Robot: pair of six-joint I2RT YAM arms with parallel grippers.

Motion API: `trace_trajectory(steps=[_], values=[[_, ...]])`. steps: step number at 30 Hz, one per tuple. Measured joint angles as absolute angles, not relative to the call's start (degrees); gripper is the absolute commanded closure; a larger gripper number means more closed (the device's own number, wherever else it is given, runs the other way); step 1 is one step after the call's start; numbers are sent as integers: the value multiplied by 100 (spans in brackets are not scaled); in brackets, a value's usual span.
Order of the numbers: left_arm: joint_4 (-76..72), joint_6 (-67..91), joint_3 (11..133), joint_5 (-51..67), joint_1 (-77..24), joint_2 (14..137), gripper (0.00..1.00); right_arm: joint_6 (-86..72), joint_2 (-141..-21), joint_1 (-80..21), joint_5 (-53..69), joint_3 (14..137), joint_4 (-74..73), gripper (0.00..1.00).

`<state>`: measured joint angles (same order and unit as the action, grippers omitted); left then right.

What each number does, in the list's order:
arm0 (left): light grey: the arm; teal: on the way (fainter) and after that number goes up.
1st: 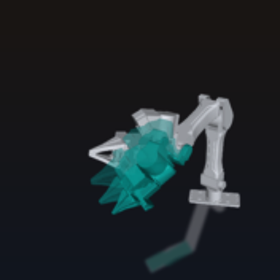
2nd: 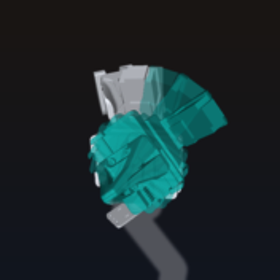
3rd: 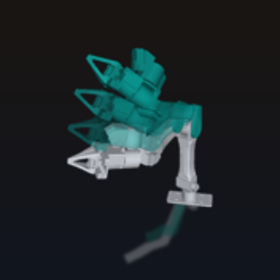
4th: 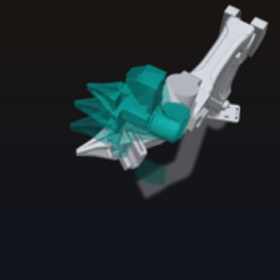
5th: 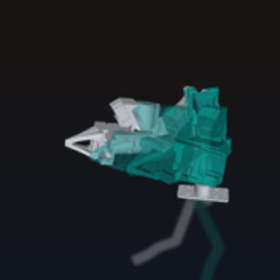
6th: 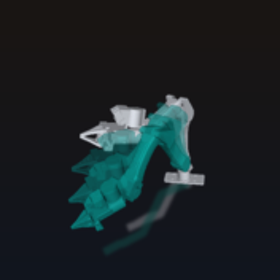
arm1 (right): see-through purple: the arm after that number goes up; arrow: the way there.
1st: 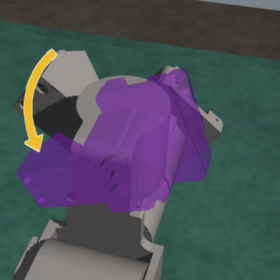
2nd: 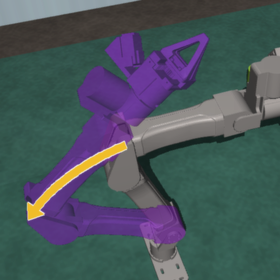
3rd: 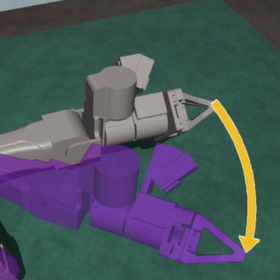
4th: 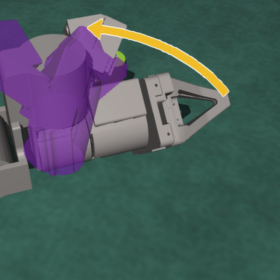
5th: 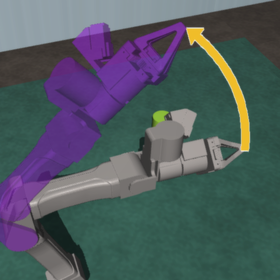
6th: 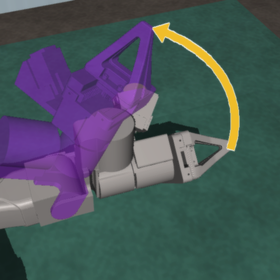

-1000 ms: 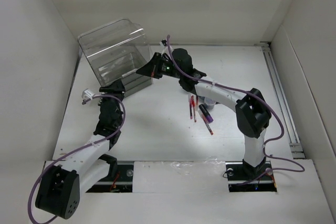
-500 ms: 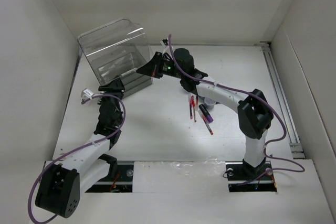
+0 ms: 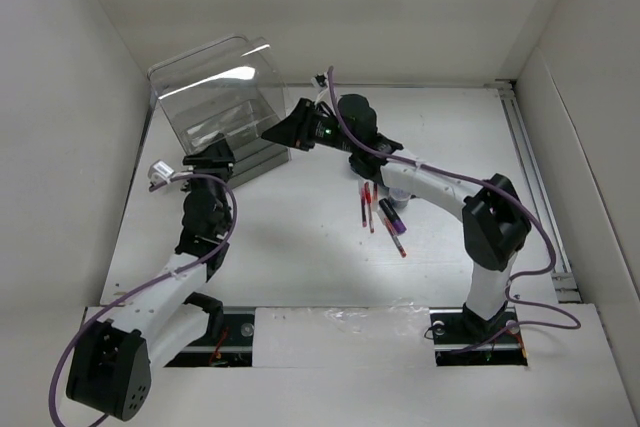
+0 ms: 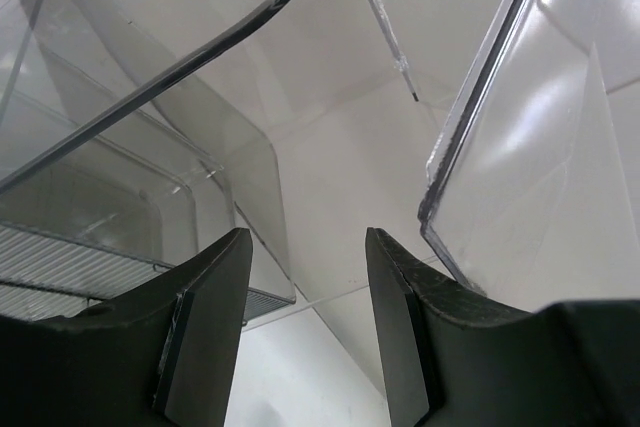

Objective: Sort the stationery into containers
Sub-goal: Open the storage box at the center of the board.

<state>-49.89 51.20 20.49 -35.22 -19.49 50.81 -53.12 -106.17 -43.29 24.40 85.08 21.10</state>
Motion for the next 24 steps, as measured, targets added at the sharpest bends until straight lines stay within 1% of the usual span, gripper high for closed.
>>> trace_trajectory(steps=[2,4,5,8,9,16,24], values=[[-4982,5092,2088,-3522,-1949,5081,54,-5306,-10586,-4331,2447,8427,2102,50],[-4963,5046,2150,-3524,-1949,5081,54,-5293,-10506,-4335,2453,8305,2099,37],[-4941,5015,2193,-3527,-1949,5081,54,-5271,-10436,-4338,2456,8215,2099,33],[-4886,4890,2390,-3531,-1949,5081,53,-5221,-10143,-4353,2471,7924,2099,29],[-4853,4845,2482,-3531,-1949,5081,52,-5201,-10036,-4357,2469,7846,2099,29],[-4235,4574,3461,-3662,-1949,5124,52,-5033,-9341,-4359,2373,7271,2128,29],[-3632,4193,4276,-3848,-1935,5247,52,-4965,-9260,-4359,2224,6751,2049,29]])
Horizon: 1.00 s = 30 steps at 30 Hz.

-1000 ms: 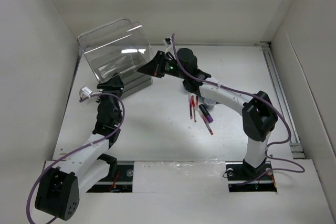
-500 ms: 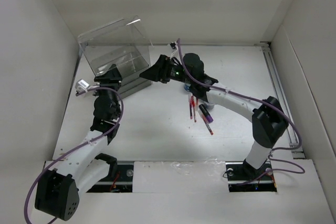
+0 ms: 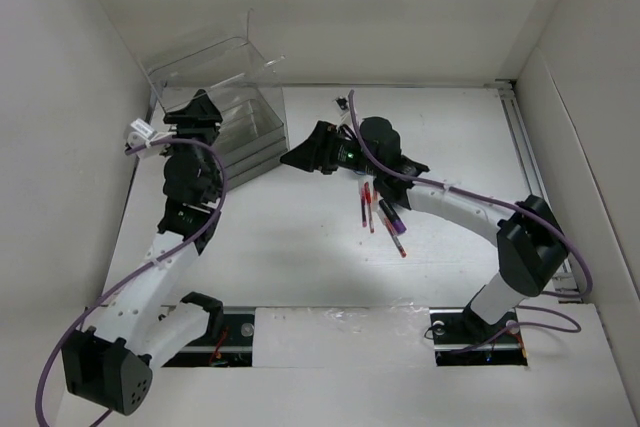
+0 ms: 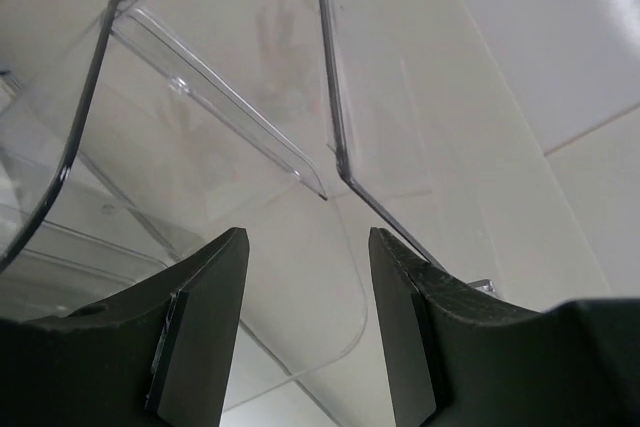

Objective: Sort the stationery into containers
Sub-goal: Open the storage box at the center of the board.

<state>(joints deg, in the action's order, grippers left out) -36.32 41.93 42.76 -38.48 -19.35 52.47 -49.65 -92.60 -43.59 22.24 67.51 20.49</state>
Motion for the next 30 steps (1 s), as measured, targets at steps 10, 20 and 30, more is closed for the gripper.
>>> trace_trajectory(steps=[10,20,30], values=[[-3347,3391,5196,-4200,-1909,5916,52,-4880,-8993,-4357,1970,6558,1970,30],[-2849,3470,5826,-3575,-989,6493,52,-4733,-8626,-4357,1767,6425,1837,31],[-2405,3494,6718,-3223,-851,6930,50,-4622,-8589,-4357,1594,6388,1645,34]])
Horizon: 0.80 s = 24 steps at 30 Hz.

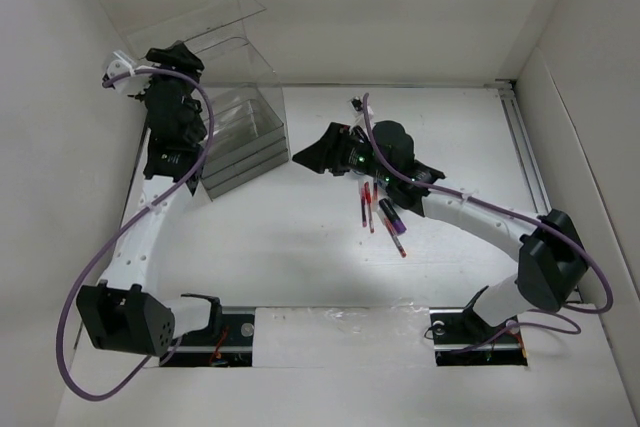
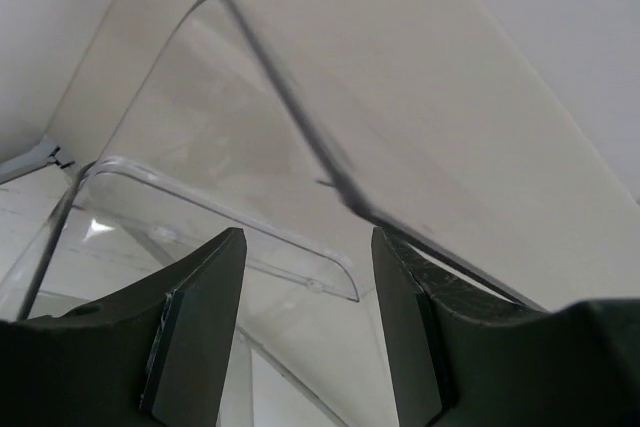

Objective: Sort the stationery into containers
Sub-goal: Open the storage box at the center of the board.

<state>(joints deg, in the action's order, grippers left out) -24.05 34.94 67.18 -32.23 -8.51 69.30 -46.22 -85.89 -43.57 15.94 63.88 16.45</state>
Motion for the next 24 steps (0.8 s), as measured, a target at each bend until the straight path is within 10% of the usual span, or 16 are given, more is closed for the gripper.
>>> trace_trajectory(steps=[24], values=[[-1055,3826,8458,-1949,123,8154,35,-4322,-8405,-4259,1020,6377,1026,28]])
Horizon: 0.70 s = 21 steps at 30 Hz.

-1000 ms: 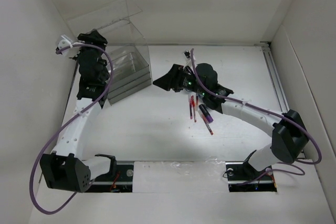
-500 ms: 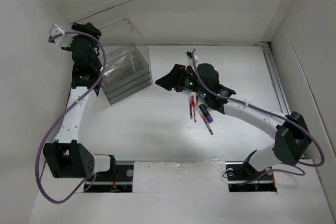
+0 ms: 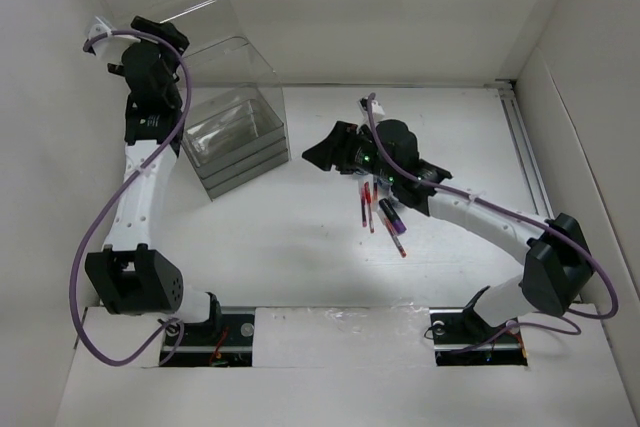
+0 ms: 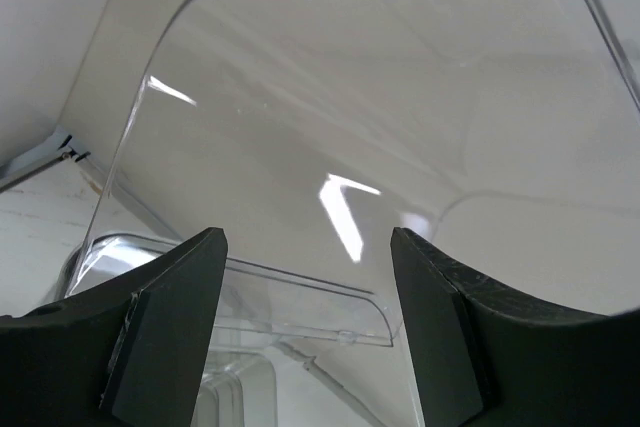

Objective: Sort the stationery into containers
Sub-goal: Open the storage box at the center of the board.

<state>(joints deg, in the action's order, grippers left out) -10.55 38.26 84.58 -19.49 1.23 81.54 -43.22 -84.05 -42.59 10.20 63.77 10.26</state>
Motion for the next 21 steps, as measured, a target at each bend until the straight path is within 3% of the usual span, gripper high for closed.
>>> trace_trajectory(steps=[8,21], values=[[-768,3841,8484,-1852,123,8278,34,-4233,-8405,-4091,694,6379,760,22],[-808,3841,8259,-1791,123,8167,33,-3992,-8508,-3826,-366,6471,174,22]])
